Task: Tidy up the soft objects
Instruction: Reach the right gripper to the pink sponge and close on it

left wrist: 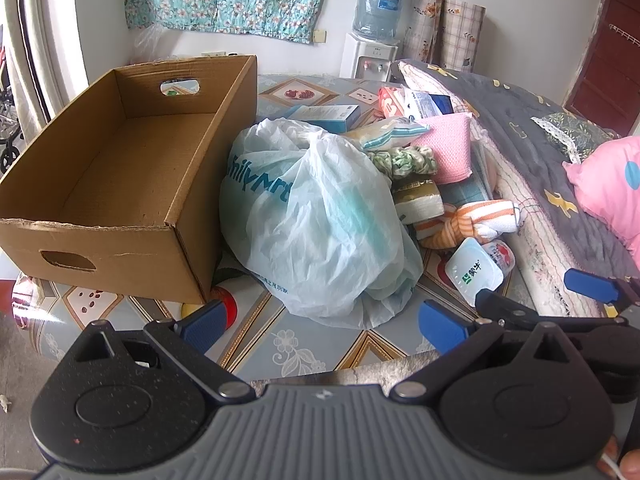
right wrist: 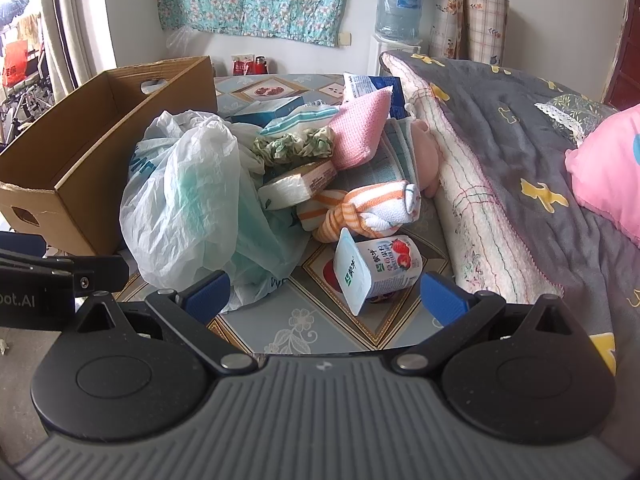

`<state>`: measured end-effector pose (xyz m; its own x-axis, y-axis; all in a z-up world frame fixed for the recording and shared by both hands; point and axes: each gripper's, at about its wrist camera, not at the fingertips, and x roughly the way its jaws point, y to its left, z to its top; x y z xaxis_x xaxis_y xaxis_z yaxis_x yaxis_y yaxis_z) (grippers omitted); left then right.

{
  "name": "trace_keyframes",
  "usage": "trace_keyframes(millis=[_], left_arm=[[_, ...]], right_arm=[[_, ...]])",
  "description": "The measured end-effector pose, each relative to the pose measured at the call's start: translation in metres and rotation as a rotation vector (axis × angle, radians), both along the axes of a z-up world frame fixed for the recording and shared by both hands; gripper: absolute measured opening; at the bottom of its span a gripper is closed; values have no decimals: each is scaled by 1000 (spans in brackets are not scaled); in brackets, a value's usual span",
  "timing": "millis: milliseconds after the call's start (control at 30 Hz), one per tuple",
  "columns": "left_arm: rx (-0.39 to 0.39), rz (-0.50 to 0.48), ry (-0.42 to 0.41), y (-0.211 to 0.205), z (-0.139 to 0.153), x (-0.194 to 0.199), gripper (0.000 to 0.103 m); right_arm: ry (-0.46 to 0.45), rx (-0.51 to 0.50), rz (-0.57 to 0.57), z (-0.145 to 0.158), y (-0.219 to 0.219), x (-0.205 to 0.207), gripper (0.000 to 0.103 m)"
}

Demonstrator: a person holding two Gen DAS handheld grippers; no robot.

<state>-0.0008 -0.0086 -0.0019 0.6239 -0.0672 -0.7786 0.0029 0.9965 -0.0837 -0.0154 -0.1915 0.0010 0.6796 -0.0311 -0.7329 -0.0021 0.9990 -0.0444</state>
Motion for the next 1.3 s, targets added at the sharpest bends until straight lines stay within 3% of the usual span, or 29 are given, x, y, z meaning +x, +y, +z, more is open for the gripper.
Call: trace_keyframes(millis=[333, 567, 767, 967, 1067, 1133, 1300], left_arm=[[6, -23, 3, -3, -9, 4, 102], [62, -102, -68, -12, 4, 17, 102], [52, -195, -173, -21, 24, 44, 102], [56, -276, -284, -43, 37, 86, 100], [25, -303, -306, -54, 33, 111, 94], [-7, -314, -299, -58, 29, 128, 87], [-62, -340, -222, -66, 15, 166, 66]], right_arm=[[13, 54, -32, -9, -15, 3, 102], [-28, 81, -58, 7, -46, 17, 102], [-73, 137, -52, 38, -83, 55, 102], [-58, 296, -8, 46, -110, 126, 101], [-16, 334, 4, 35, -115, 165, 92], [26, 367, 5, 24, -118, 187, 77], [102, 422, 3, -6, -124, 224, 51]])
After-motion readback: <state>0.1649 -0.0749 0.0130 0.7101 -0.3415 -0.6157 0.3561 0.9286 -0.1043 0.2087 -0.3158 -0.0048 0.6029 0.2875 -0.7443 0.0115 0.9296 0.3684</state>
